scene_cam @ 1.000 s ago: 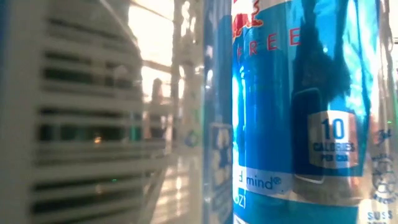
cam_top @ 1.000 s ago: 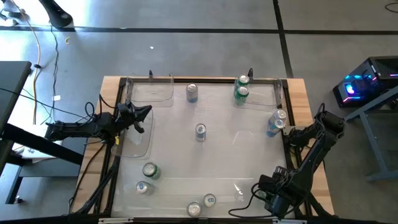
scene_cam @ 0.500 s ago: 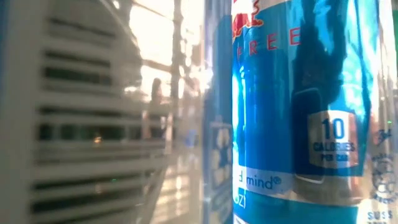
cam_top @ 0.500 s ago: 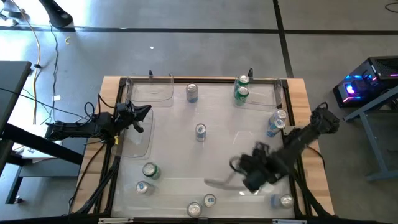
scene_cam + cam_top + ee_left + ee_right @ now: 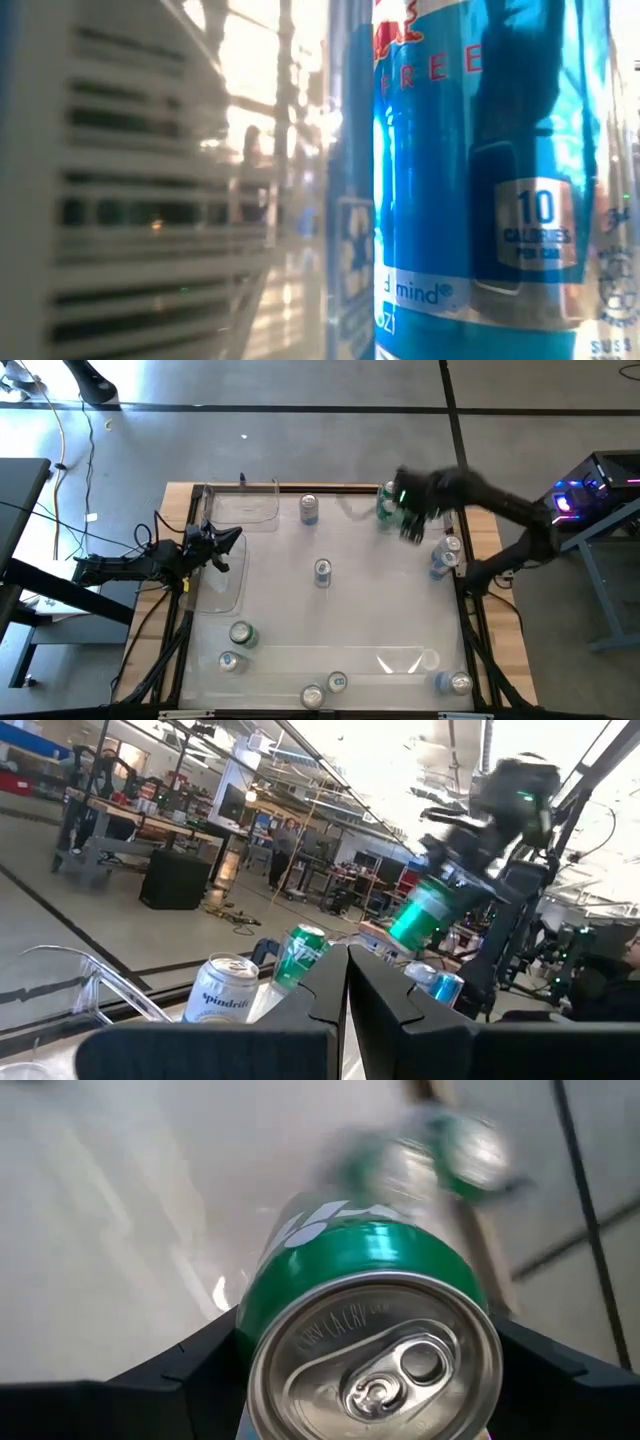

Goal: Sort soda cans
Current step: Put the bottom right green soda can into the top right transparent bin

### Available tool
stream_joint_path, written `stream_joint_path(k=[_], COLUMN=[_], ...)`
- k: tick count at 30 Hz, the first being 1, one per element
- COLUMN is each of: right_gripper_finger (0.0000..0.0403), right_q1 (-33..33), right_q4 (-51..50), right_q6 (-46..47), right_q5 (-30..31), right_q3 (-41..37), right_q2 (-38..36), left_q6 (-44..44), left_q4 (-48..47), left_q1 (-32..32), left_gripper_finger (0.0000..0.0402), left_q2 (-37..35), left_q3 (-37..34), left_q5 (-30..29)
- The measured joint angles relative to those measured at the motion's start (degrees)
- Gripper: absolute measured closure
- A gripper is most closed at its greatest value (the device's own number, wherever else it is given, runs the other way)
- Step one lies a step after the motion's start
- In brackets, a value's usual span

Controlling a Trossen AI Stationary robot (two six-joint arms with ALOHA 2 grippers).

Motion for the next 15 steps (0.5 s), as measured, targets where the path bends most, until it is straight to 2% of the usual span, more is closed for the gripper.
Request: stream_joint_path(k=[4, 6, 9, 15], right_gripper_finger=[0.0111, 0.0111, 0.0111, 0.0111], right_q1=[-18.33, -24.49, -29.69, -34.04], right_q4=[2.98, 4.72, 5.69, 9.97], right_q6=[-8.99, -12.19, -16.77, -22.13], right_q5=[-3.97, -7.14, -9.24, -12.49], right_q3=[0.37, 0.42, 0.47, -0.16], right_q2=[0.38, 2.01, 5.66, 11.61], left_q6=[-0.02, -0.13, -1.41, -1.49], left_q4=[0.85, 1.24, 1.16, 1.1], left_q1=[0.0, 0.0, 0.0, 0.0], left_gripper_finger=[0.0392, 0.0392, 0.0392, 0.0392], left_q2=[0.0, 0.0, 0.0, 0.0], left_q3=[0.0, 0.0, 0.0, 0.0], left_q5=[0.0, 0.04, 0.04, 0.15])
